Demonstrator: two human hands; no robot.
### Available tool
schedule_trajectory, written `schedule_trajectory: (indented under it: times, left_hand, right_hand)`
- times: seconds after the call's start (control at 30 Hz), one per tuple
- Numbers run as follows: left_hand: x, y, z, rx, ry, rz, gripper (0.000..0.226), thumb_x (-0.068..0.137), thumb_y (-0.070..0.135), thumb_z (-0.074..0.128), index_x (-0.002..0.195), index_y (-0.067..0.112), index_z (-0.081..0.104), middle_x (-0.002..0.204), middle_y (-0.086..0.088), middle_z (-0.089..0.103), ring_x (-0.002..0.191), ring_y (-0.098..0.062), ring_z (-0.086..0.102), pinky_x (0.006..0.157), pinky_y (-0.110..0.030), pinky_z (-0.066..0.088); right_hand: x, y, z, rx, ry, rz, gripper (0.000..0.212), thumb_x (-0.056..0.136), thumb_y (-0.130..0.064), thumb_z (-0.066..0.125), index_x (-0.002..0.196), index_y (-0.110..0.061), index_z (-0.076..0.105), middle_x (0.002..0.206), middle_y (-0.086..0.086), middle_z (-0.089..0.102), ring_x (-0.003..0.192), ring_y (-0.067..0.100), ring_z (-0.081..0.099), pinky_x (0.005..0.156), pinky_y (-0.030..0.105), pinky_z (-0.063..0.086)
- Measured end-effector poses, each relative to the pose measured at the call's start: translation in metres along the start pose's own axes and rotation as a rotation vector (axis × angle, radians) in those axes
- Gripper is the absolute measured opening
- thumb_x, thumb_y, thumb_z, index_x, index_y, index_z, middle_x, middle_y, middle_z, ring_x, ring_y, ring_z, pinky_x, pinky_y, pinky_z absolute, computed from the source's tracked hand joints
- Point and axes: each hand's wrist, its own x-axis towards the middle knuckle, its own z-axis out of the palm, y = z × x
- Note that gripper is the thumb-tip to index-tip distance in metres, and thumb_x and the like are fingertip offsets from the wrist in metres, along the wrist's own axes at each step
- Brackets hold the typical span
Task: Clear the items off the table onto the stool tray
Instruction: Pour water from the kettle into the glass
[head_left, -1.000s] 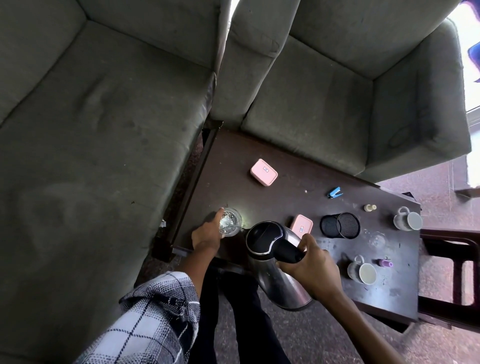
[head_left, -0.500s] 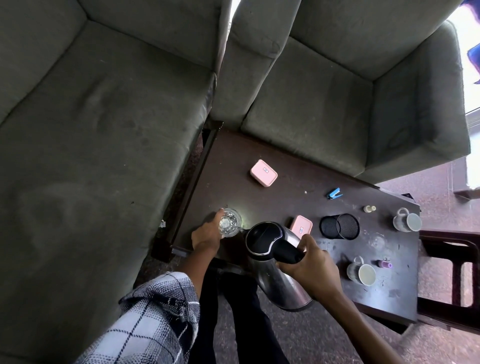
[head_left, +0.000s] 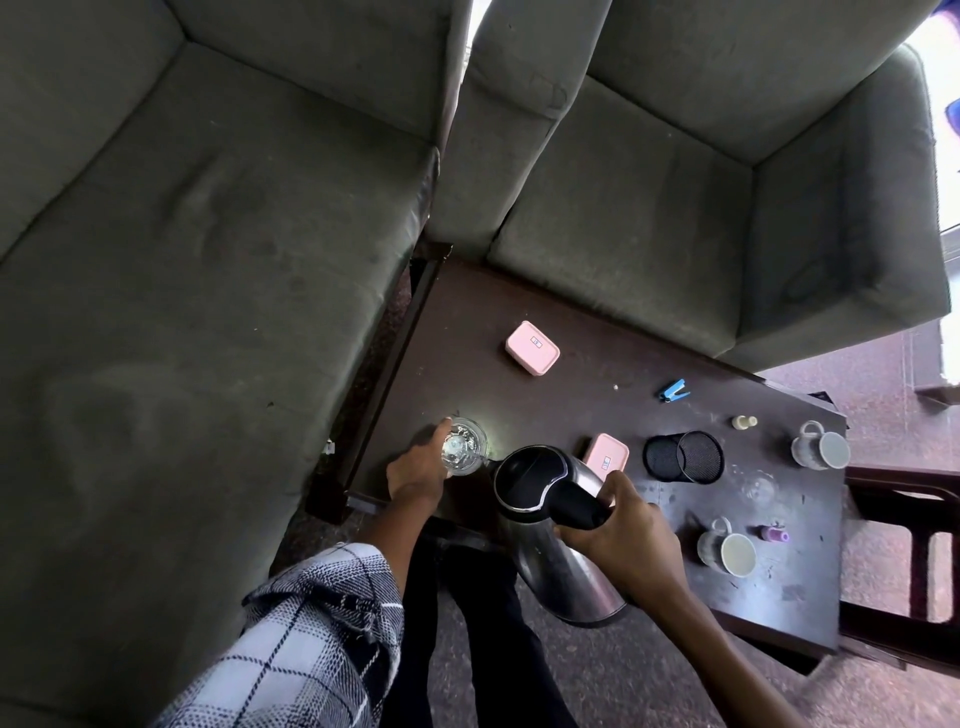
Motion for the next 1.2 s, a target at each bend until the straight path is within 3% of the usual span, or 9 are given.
schedule_trajectory:
  times: [0.57, 1.2]
  left_hand:
    - [0.0004, -0.0009, 0.001, -0.015, 0.009, 0.002, 0.065, 0.093, 0.015, 0.047, 0.142, 0.043, 0.016, 0.12, -0.014, 0.064, 0.108, -0.031, 0.062, 0.086, -0.037, 0.048]
    - [-0.0019, -0.0008, -0.0018, -0.02, 0.011, 0.009, 0.066, 0.091, 0.017, 0.05, 0.143, 0.042, 0.018, 0.12, -0.013, 0.063, 0.108, -0.032, 0.062, 0.086, -0.038, 0.048]
  right_hand:
    - [0.0, -0.004, -0.0044, -0.031, -0.007, -0.013, 0.052, 0.06, -0.055, 0.071, 0.086, -0.022, 0.04, 0.08, 0.0, 0.066, 0.079, 0.026, 0.063, 0.064, 0.03, 0.045]
    - [0.0012, -0.0088, -0.0065, -0.027, -0.017, 0.016, 0.052, 0.059, -0.055, 0.071, 0.087, -0.022, 0.042, 0.082, 0.001, 0.066, 0.079, 0.027, 0.064, 0.068, 0.032, 0.049]
